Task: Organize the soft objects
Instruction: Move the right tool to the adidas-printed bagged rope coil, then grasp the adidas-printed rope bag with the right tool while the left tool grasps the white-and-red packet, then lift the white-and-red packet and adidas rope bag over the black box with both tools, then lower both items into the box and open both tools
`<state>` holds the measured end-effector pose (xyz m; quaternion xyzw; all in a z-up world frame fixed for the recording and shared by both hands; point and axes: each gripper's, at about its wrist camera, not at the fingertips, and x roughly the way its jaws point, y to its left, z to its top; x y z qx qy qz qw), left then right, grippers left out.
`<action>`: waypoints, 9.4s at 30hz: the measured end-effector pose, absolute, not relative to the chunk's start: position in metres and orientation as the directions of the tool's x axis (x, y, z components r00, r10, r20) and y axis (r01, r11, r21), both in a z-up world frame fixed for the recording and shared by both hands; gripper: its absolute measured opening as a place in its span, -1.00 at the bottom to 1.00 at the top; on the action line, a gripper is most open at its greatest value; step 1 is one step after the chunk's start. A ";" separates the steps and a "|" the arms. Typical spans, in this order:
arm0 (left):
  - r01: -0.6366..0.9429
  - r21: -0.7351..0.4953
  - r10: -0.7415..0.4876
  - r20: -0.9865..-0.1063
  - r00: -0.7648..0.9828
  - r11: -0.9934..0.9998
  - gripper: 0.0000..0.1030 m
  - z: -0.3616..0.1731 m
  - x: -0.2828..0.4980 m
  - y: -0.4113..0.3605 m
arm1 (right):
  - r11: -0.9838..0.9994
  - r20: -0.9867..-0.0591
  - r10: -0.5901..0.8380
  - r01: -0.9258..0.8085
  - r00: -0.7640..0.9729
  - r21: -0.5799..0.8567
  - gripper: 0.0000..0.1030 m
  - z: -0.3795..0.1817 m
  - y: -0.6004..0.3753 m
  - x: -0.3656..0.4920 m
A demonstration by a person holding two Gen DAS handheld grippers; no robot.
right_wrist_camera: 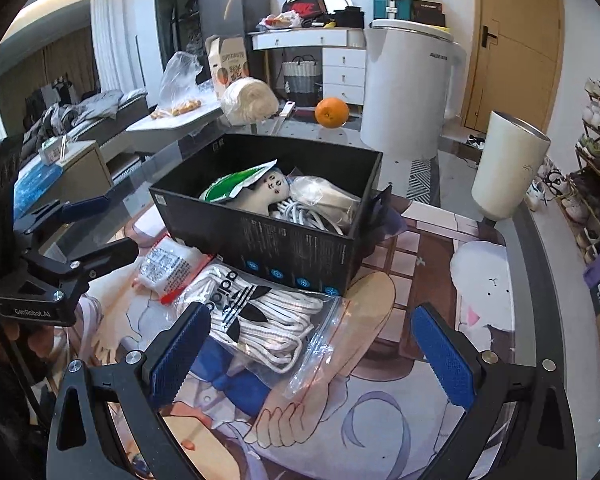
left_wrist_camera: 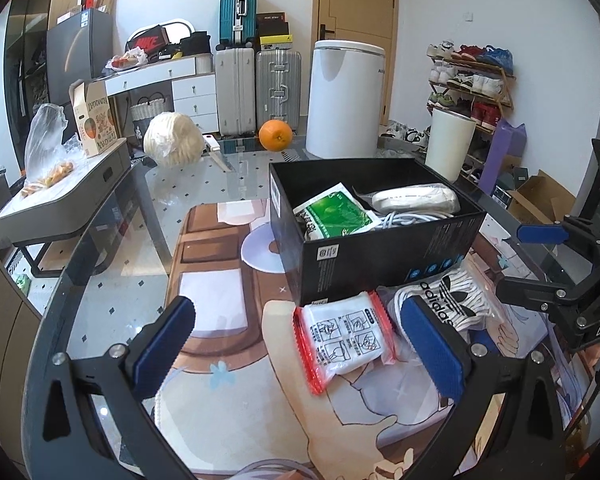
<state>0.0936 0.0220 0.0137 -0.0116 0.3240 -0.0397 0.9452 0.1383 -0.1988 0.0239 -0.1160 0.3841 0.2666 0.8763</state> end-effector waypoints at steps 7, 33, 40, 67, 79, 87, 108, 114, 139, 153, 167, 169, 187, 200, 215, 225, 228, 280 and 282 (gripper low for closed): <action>0.068 -0.060 -0.091 -0.619 0.781 0.996 1.00 0.010 0.092 0.025 | 0.766 -0.767 0.388 -0.641 0.511 -0.039 0.98 0.011 -0.179 0.141; 0.062 -0.080 -0.098 -0.617 0.781 0.995 1.00 0.009 0.093 0.031 | 0.630 -0.863 0.433 -0.772 0.262 0.082 0.98 -0.018 -0.147 0.146; 0.067 -0.077 -0.101 -0.625 0.774 0.995 1.00 0.008 0.095 0.030 | 0.634 -0.852 0.435 -0.771 0.291 0.060 0.98 -0.014 -0.142 0.150; 0.070 -0.077 -0.104 -0.641 0.761 0.995 1.00 0.006 0.096 0.031 | 0.573 -0.859 0.460 -0.814 0.224 0.095 0.97 -0.022 -0.129 0.165; 0.070 -0.077 -0.103 -0.650 0.753 0.995 1.00 0.005 0.097 0.031 | 0.630 -0.830 0.445 -0.776 0.335 0.025 0.21 -0.021 -0.141 0.143; 0.067 -0.065 -0.093 -0.678 0.729 0.996 1.00 0.000 0.101 0.026 | 0.721 -0.817 0.431 -0.691 0.384 0.056 -0.04 -0.017 -0.165 0.127; 0.073 -0.009 -0.050 -0.814 0.578 0.997 1.00 -0.026 0.133 -0.004 | 0.779 -0.809 0.400 -0.625 0.430 0.053 -0.12 -0.014 -0.194 0.108; 0.074 -0.017 -0.057 -0.817 0.574 0.997 1.00 -0.027 0.135 -0.003 | 0.778 -0.809 0.397 -0.627 0.434 0.045 -0.12 -0.014 -0.190 0.109; 0.128 -0.005 -0.085 -0.774 0.628 0.992 0.04 -0.017 0.124 -0.009 | 0.778 -0.809 0.394 -0.627 0.437 0.040 -0.12 -0.015 -0.189 0.111; 0.149 -0.059 -0.150 -0.666 0.731 0.987 0.01 0.017 0.093 0.002 | 0.771 -0.775 0.414 -0.636 0.478 0.020 -0.20 0.000 -0.191 0.105; 0.153 -0.090 -0.176 -0.586 0.791 0.984 0.01 0.052 0.093 0.007 | 0.783 -0.695 0.427 -0.621 0.579 -0.036 -0.20 0.054 -0.197 0.114; 0.149 -0.089 -0.173 -0.580 0.796 0.985 0.01 0.055 0.095 0.008 | 0.786 -0.687 0.424 -0.616 0.590 -0.044 -0.21 0.059 -0.195 0.120; 0.162 -0.098 -0.189 -0.593 0.783 0.982 0.01 0.057 0.136 0.007 | 0.780 -0.684 0.406 -0.620 0.606 -0.085 -0.21 0.073 -0.166 0.172; 0.165 -0.081 -0.179 -0.637 0.750 0.983 0.01 0.044 0.166 -0.001 | 0.732 -0.710 0.409 -0.671 0.573 -0.121 -0.21 0.065 -0.152 0.205; 0.132 -0.088 -0.158 -0.630 0.760 0.987 0.01 0.046 0.169 0.010 | 0.567 -0.761 0.416 -0.796 0.498 -0.212 -0.20 0.053 -0.124 0.233; 0.132 -0.105 -0.169 -0.626 0.762 0.986 0.02 0.046 0.170 0.013 | 0.538 -0.792 0.379 -0.810 0.480 -0.233 -0.20 0.041 -0.112 0.245; 0.133 -0.117 -0.177 -0.622 0.763 0.984 0.02 0.046 0.171 0.014 | 0.522 -0.802 0.362 -0.816 0.474 -0.246 -0.20 0.037 -0.107 0.246; 0.269 -0.126 -0.280 -0.686 0.672 0.955 0.08 0.029 0.193 -0.021 | 0.320 -0.834 0.409 -0.914 0.370 -0.249 -0.42 0.045 -0.111 0.251; 0.268 -0.121 -0.275 -0.687 0.672 0.956 0.09 0.029 0.192 -0.022 | 0.310 -0.840 0.402 -0.917 0.364 -0.249 -0.42 0.041 -0.106 0.252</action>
